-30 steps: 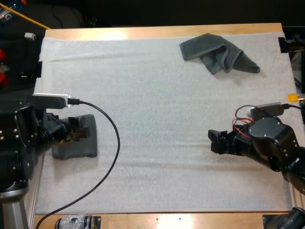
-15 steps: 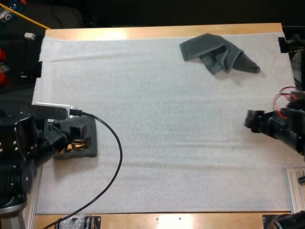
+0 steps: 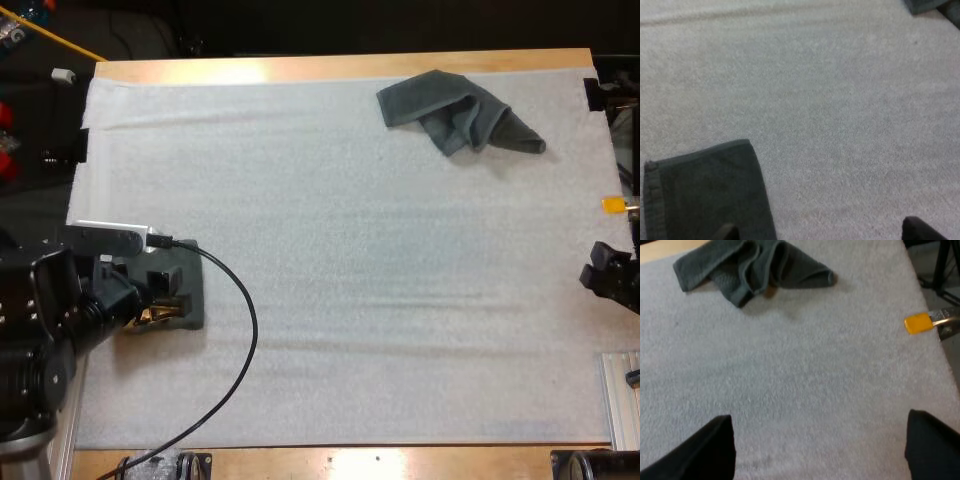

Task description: Pick towel from pile, fold and stack

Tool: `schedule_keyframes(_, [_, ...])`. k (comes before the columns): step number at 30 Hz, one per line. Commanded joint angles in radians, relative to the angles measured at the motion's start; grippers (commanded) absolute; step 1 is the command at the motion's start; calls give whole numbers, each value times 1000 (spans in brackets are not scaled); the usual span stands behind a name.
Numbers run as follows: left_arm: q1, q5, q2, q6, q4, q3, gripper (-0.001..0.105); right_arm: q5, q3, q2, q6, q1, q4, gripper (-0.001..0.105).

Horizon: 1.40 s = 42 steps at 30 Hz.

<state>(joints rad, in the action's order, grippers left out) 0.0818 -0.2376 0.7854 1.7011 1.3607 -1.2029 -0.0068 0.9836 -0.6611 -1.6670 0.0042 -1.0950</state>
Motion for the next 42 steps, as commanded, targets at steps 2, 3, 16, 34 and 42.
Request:
schedule_keyframes(2, [-14,-1,-34,-2,6,-5,62,-6,2,34,-42,-3,-23,68])
schedule_keyframes(3, [-19,2,-41,-4,6,-5,62,-6,2,42,-53,-3,-31,68])
schedule_keyframes(16, [-114,70,-308,-62,20,-5,62,7,2,293,-87,-3,-61,68])
schedule_keyframes(34, [-114,70,-705,-62,187,-3,62,7,2,575,-87,-3,-203,68])
schedule_keyframes(42, [-114,70,-898,-60,210,-7,62,7,4,680,-87,-3,-220,68])
